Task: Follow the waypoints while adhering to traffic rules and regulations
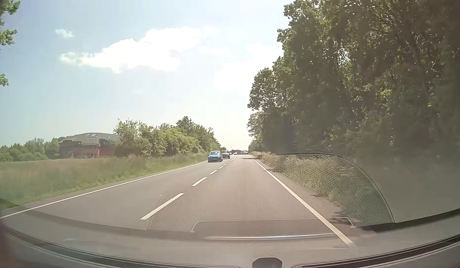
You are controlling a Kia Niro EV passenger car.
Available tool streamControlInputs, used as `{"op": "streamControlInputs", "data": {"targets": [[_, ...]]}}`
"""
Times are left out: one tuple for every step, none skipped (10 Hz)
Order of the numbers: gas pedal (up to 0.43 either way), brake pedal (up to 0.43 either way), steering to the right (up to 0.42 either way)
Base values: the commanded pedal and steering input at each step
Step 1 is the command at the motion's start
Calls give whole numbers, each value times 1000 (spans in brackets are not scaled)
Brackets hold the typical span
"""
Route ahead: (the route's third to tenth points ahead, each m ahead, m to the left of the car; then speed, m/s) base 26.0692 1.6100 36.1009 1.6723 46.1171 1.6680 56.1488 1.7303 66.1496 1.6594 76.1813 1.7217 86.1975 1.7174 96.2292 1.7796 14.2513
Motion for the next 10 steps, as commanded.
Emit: {"op": "streamControlInputs", "data": {"targets": [[0,18,0],[0,24,0],[0,18,0],[0,18,1],[0,18,0],[0,24,0],[0,18,1],[0,24,0],[0,18,0],[20,18,1]]}}
